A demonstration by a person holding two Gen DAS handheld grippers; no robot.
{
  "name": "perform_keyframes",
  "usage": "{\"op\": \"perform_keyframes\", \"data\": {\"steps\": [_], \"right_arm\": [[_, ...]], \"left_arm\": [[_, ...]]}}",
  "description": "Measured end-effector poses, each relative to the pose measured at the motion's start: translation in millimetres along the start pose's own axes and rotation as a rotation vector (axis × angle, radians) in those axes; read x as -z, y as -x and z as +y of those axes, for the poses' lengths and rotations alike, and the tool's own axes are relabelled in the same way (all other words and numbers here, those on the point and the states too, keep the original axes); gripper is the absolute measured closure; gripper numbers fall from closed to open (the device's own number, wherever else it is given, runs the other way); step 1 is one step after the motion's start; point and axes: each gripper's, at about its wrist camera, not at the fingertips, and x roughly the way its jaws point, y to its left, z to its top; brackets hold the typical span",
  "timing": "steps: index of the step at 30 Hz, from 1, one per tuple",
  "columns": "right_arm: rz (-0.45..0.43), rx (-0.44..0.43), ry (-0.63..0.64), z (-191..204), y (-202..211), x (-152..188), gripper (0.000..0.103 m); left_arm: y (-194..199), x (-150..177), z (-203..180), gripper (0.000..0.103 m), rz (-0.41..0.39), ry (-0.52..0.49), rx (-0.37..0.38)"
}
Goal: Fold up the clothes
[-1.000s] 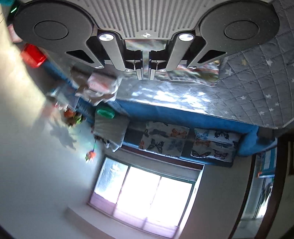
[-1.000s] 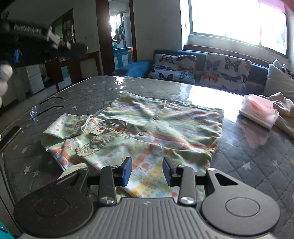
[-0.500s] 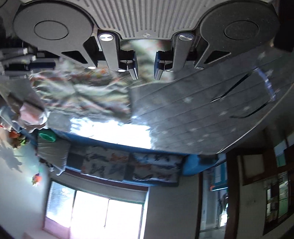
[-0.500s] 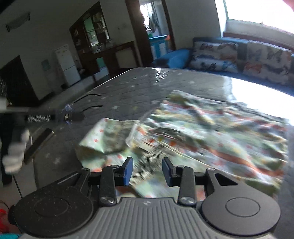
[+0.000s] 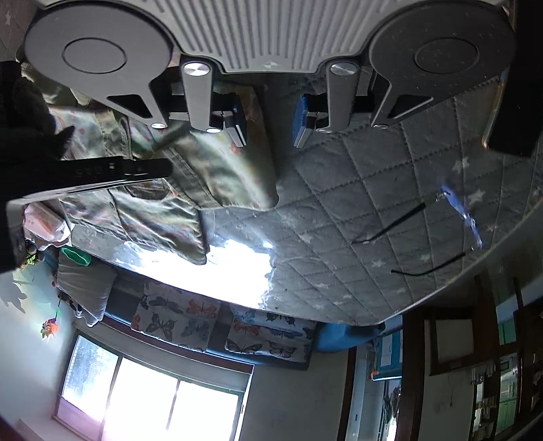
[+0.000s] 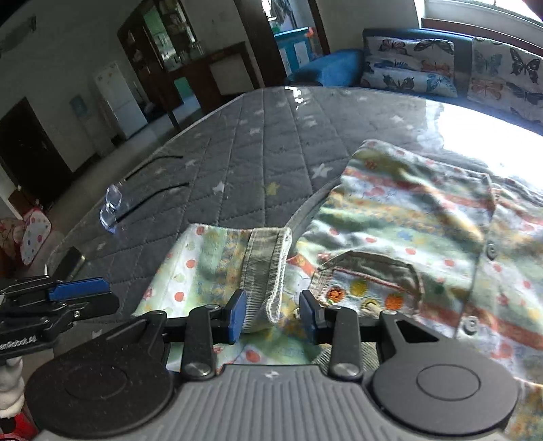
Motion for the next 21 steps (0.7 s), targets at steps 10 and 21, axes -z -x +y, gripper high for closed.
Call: {"op": "perform_keyframes", "data": {"steps": [10,21], "right_arm": [[-0.007,0.023,0.022,8.2,2.8,-0.4,0.095],[-0.121,0.070,0.116,9.6,60.2,-6.5,0.098]], "left_arm": [[-6.1,4.4,-13.3,0.060,0.019,-0.025,0.035],[-25.9,13.8,-39.8,0.051,0.057,-0.100,0.042]]}}
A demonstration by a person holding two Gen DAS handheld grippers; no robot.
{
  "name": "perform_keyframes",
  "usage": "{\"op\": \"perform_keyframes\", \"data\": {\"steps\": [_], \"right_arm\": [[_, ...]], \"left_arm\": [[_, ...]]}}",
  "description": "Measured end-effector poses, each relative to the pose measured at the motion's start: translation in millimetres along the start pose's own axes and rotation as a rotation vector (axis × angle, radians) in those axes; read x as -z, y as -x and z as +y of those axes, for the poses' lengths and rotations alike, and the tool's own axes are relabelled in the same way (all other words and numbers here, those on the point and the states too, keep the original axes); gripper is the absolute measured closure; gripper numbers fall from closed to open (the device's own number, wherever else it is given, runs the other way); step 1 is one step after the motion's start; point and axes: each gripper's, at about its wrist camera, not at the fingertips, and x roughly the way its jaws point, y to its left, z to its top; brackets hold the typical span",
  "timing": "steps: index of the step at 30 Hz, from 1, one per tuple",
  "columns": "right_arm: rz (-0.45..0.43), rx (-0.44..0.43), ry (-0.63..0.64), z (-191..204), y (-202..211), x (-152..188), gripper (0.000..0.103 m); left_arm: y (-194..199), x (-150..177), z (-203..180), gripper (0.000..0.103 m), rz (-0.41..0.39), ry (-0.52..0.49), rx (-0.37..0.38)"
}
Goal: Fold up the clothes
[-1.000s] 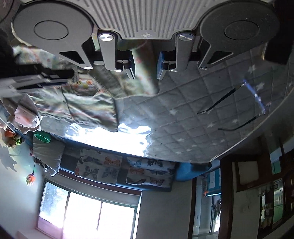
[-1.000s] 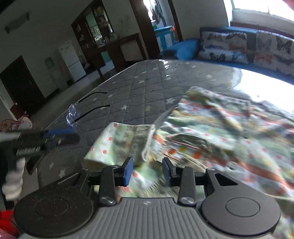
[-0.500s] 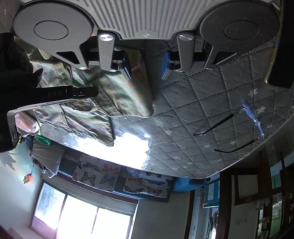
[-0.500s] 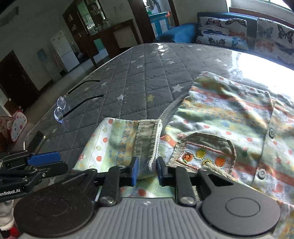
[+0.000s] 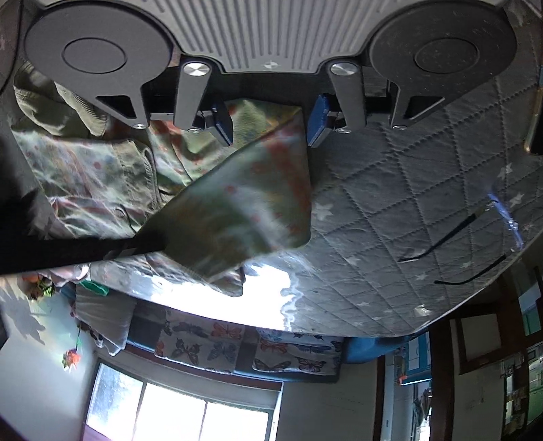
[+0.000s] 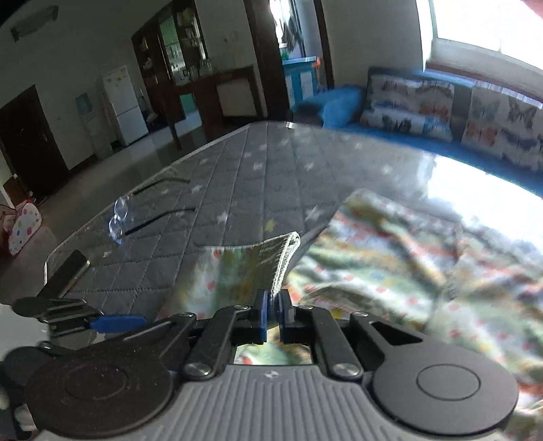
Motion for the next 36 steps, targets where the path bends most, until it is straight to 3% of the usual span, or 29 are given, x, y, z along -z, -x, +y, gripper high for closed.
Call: {"op": "perform_keyframes", "data": {"steps": [11,18,23,28,30,36], "right_arm": [[-0.157,0.156,0.123,-14.2,98.0,-6.6,0.098],[-0.187,0.282,0.080,-36.0,133.1,30.9,0.098],[-0.100,0.311,-0.045,-60.2,121.7,74.3,0.098],[0.027,0.276,-0.164,-78.9,94.7,113.0,0.097],[0.048,0.250,-0.184,-83.3,95.9,122.4,0.092],[-0.004,0.269,-0.191,-97.1,109.3,116.1,0.085]], "left_arm": [[-11.0,1.6,-25.5,0.049,-0.008,-0.067,-0.033],[-6.7,5.9,-40.9,0.049,-0.039,-0.132,-0.046],[-7.5,11.3,-55.3,0.048,-0.050,-0.205,-0.089],[-9.3,14.9,-50.2,0.048,-0.011,-0.223,-0.075],[-6.8,15.1,-47.1,0.048,-0.009,-0.227,-0.078],[3.7,17.3,-38.8,0.046,0.023,-0.235,-0.039]]}}
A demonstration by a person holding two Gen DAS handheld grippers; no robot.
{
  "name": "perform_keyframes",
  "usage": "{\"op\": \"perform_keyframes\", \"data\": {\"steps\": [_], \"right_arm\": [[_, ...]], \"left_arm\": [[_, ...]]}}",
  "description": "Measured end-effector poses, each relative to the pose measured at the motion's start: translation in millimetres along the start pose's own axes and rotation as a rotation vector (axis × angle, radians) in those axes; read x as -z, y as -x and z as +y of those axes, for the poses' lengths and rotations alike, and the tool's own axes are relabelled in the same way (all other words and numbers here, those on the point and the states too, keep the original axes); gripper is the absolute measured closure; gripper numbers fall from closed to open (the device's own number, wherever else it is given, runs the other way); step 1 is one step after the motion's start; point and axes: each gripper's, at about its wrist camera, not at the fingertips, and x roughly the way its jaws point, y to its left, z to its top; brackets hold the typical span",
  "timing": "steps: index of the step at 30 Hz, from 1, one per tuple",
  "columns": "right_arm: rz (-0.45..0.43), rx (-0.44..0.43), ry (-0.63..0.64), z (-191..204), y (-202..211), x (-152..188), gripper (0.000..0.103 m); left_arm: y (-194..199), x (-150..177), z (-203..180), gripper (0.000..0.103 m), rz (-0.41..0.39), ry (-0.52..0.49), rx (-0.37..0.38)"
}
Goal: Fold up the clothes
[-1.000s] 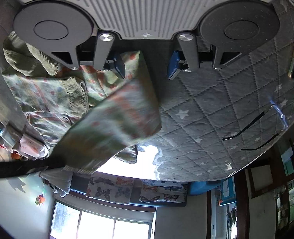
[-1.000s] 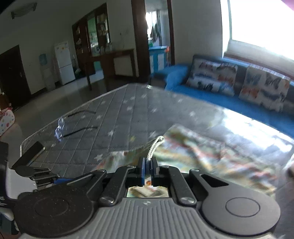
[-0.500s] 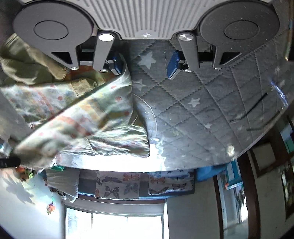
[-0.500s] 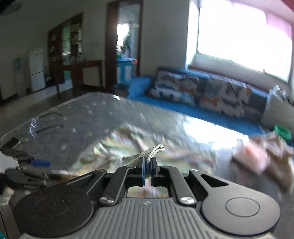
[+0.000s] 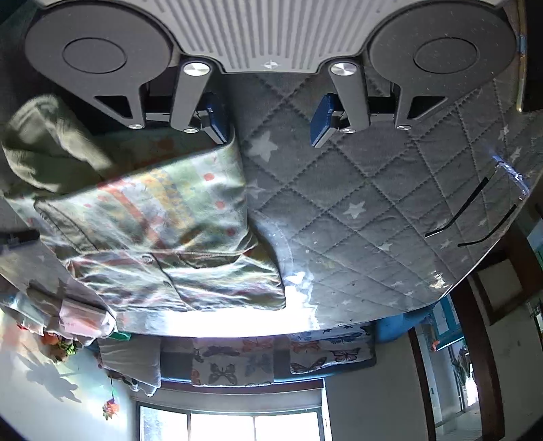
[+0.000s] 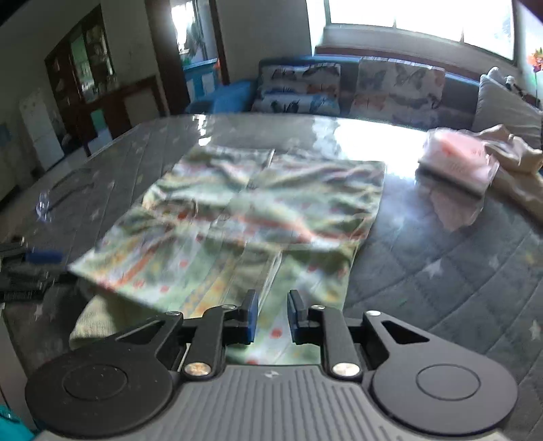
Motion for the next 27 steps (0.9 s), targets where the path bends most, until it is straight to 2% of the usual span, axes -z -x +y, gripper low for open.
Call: {"op": "perform_keyframes", "data": {"steps": [4,9,12,16,22,25,27], "right_arm": [[-0.029,-0.010,0.021,1.6,-11.5,-12.5,0.085],[-0.035,-0.027,0.064,11.8,-28.5,-21.0,0.085],[-0.035,-0.031,0.082,17.6,-36.7,-21.4,0.085],[-0.025,-0.030,0.104,23.9,-47.8,-20.6,0.085],[0.006,-0.025,0.169,33.1,-61.9,-19.4,0.085],[0.008,-0.010,0.194,34.9,-67.6,-19.2,0.085],[-0.001,0.011,0.219,36.3,-69.8,-19.3,0.085]], "left_arm": [[8.5,3.2,15.8,0.047,0.021,0.005,0.013],[26.6,-5.4,32.4,0.048,-0.016,-0.009,0.021],[25.9,-23.9,30.4,0.059,-0.059,0.010,0.076],[5.4,-51.3,9.2,0.072,-0.089,-0.008,0.168],[-43.8,-78.6,-23.5,0.081,-0.086,-0.078,0.261],[-66.1,-80.9,-32.1,0.084,-0.059,-0.108,0.239],[-76.7,-79.7,-34.7,0.084,-0.047,-0.120,0.194]]}}
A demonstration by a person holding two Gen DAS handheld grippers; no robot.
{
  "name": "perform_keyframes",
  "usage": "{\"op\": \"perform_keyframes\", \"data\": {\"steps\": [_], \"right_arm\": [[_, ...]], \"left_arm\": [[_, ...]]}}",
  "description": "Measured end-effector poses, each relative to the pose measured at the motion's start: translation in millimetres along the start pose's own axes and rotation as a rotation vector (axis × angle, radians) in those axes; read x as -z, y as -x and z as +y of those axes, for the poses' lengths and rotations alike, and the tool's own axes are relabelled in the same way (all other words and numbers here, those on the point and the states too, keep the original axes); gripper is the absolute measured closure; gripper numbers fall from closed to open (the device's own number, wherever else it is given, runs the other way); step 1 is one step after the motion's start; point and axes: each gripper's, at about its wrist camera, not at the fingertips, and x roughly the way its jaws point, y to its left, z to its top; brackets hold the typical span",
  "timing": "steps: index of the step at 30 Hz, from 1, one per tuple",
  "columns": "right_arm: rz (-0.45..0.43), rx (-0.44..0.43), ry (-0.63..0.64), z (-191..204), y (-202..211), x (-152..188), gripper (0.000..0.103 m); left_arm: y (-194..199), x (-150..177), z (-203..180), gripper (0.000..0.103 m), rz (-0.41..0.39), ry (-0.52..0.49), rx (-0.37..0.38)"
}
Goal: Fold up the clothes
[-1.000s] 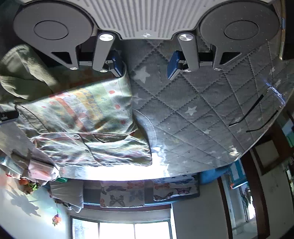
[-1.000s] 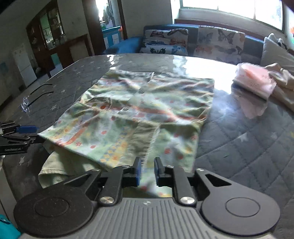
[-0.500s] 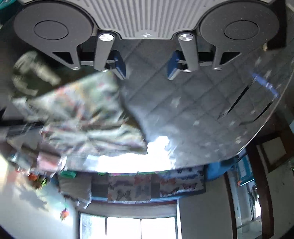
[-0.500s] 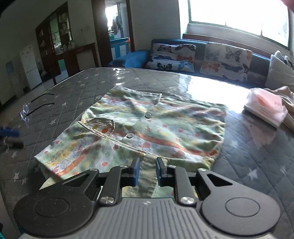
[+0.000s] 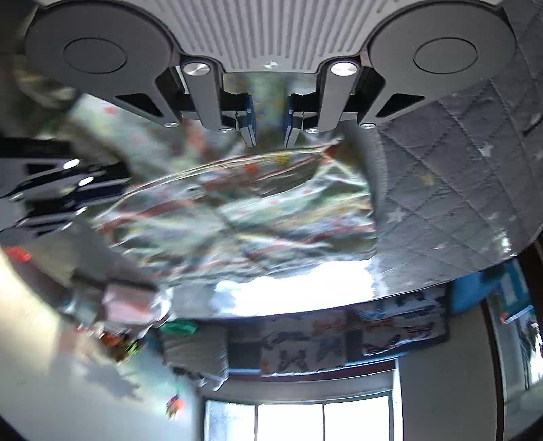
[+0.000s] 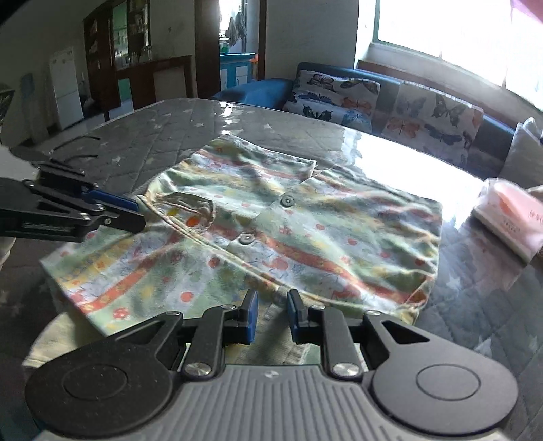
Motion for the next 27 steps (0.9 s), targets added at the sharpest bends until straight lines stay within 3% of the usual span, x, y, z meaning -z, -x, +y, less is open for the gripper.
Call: {"op": "perform_keyframes", "data": {"steps": [2,4,6,10,12,14,16,17,22,27], "right_arm": [[-0.011,0.003,-0.008,-2.6,2.7,0.0,0.082],[-0.010,0.010,-0.030,-7.3,7.2,1.0,0.065],[0.002,0.016,-0.064,-14.0,9.7,3.7,0.062],[0.028,-0.031,-0.133,-23.1,9.8,9.8,0.072],[0.022,-0.018,-0.124,-21.4,10.9,8.7,0.091],[0.008,-0.005,-0.116,-21.5,12.6,5.7,0.095],[-0.022,0.002,-0.091,-19.0,18.7,0.1,0.096],[-0.044,0.010,-0.077,-17.4,22.9,-3.4,0.096],[-0.142,0.044,-0.051,-15.0,39.1,-21.5,0.097],[-0.045,0.076,-0.100,-23.4,8.9,-10.7,0.093]], "left_arm": [[-2.7,2.1,3.8,0.084,0.003,0.011,0.001],[-1.2,3.4,5.8,0.083,-0.004,0.010,-0.002],[1.9,3.3,7.6,0.083,-0.017,0.003,-0.006],[4.4,1.6,7.0,0.082,-0.045,-0.048,0.025],[3.3,1.3,6.2,0.082,-0.054,-0.077,0.047],[1.8,1.0,5.1,0.083,-0.060,-0.105,0.065],[-3.0,0.0,0.8,0.086,-0.045,-0.128,0.062],[-4.3,0.7,0.7,0.094,-0.042,-0.136,0.062],[-7.9,3.5,7.6,0.099,-0.039,-0.120,0.021],[-9.5,5.4,8.4,0.099,-0.047,-0.131,-0.023]]}}
